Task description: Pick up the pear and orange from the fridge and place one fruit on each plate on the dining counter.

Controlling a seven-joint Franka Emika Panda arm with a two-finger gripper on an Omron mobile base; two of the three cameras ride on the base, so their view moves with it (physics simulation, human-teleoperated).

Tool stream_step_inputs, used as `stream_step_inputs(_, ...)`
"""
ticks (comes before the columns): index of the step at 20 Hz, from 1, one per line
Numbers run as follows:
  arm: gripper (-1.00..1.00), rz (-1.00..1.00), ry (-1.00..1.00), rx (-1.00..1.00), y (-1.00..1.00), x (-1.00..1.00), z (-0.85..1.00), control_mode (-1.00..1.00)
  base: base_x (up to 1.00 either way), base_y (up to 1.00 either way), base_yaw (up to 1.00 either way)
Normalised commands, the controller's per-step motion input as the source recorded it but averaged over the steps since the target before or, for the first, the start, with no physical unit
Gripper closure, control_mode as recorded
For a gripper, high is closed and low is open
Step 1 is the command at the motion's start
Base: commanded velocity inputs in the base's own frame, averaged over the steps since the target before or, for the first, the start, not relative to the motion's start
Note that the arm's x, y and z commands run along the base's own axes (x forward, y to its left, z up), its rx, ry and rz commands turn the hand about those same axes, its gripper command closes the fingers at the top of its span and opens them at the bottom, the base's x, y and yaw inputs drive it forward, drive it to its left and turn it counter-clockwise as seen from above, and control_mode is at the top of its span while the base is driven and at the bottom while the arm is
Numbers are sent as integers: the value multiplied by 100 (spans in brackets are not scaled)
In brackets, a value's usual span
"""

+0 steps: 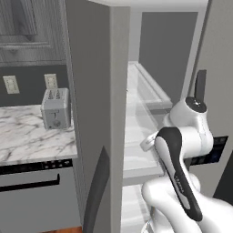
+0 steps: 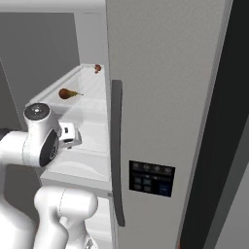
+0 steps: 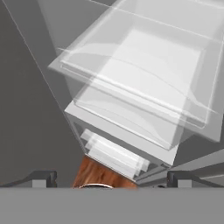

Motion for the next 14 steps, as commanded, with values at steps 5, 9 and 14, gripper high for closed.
stream_step_inputs(5,-100,0,-7,0,6,-6,55,-100,0,0,0)
stream_step_inputs(9,-100,-17,-6,4,3,-1,52,-100,0,0,0)
stream_step_inputs(14,-100,-24,-10,13,12,0,46,-100,0,0,0)
